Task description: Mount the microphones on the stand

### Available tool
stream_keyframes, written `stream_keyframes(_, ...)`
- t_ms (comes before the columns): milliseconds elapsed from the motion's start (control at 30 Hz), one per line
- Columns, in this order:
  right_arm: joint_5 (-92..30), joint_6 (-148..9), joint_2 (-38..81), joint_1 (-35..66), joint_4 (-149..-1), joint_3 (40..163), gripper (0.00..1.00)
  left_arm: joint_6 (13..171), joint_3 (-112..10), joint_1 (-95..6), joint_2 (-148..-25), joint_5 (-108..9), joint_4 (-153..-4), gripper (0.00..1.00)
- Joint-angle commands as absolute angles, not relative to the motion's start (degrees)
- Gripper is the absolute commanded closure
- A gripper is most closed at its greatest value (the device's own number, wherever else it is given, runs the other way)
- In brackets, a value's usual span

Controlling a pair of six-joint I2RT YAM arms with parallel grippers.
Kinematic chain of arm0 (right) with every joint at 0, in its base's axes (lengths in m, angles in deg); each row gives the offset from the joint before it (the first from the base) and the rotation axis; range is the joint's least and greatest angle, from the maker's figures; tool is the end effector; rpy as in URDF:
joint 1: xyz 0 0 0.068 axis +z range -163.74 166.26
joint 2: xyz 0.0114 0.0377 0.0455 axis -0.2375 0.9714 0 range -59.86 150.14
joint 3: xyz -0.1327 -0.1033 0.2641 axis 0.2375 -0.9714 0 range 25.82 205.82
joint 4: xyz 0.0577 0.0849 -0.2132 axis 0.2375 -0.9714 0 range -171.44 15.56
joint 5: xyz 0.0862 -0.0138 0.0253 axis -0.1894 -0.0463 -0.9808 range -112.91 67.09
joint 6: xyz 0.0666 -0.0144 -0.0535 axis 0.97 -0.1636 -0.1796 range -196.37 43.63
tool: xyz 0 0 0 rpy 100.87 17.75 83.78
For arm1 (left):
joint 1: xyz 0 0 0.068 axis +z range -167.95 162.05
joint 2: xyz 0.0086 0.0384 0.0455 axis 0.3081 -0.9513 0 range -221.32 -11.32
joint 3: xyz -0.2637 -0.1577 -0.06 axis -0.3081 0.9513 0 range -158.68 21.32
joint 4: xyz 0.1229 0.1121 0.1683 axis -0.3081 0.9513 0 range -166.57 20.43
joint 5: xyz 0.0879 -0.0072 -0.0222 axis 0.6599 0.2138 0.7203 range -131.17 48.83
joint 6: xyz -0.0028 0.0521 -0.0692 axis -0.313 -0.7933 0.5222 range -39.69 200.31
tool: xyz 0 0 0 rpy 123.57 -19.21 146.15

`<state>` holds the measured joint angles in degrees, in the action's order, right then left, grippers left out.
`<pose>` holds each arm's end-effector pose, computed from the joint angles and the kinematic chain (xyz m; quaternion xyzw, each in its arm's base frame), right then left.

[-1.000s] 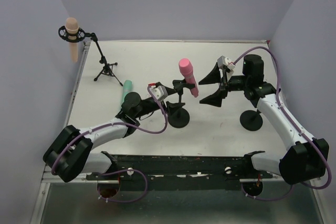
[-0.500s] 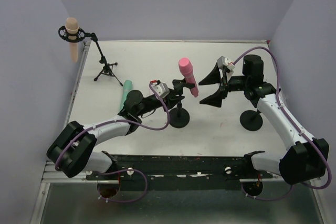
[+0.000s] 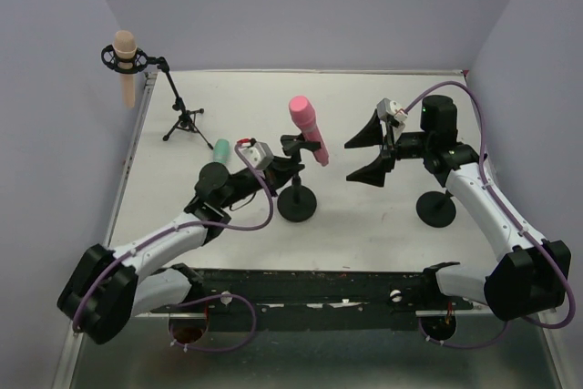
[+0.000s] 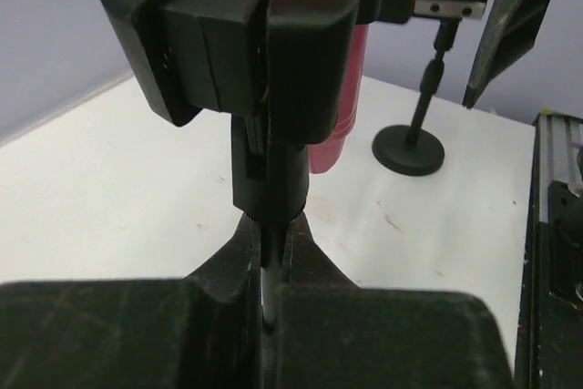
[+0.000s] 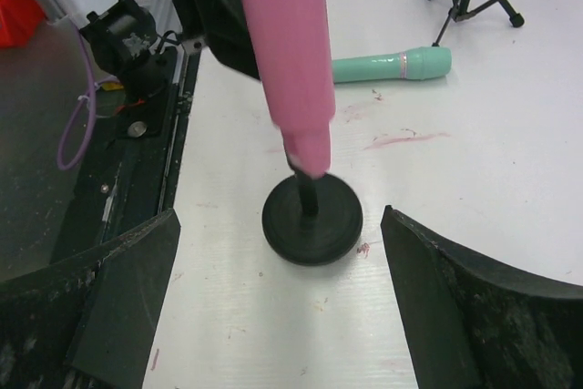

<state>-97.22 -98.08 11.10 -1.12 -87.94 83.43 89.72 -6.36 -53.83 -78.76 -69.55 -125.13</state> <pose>0.2094 0.1224 0.3673 -0.5025 0.5555 0.4799 0.4567 0.1802 -0.1754 0.3236 0.3257 0.5714 -0.4306 0.6180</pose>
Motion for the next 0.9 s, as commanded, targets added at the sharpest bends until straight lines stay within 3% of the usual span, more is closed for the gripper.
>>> stream_keyframes(0, -98.8, -99.7, 11.2, -1.4, -89.7, 84.4, 0.0, 88.5, -6.0, -50.4, -65.6, -60.5, -118.8, 1.0)
stream_keyframes(200, -99.0, -99.7, 11.2, -1.4, -89.8, 84.5, 0.0, 83.3, -5.5, -42.0, -51.2, -46.1, -105.5, 1.0)
stream_keyframes(400, -99.3, -99.6, 11.2, -1.4, -89.8, 84.4, 0.0, 80.6, -2.9, -31.1, -45.4, -32.9, -106.9, 1.0)
stream_keyframes(667, -99.8, -99.6, 11.2, -1.5, -90.0, 84.4, 0.0, 84.6, 0.1, -15.1, -47.7, -35.6, -116.1, 1.0)
stream_keyframes(867, -100.3, -100.1, 11.7, -1.5, -90.6, 84.5, 0.0, 86.0, 2.4, -8.9, -55.0, -35.5, -125.5, 1.0)
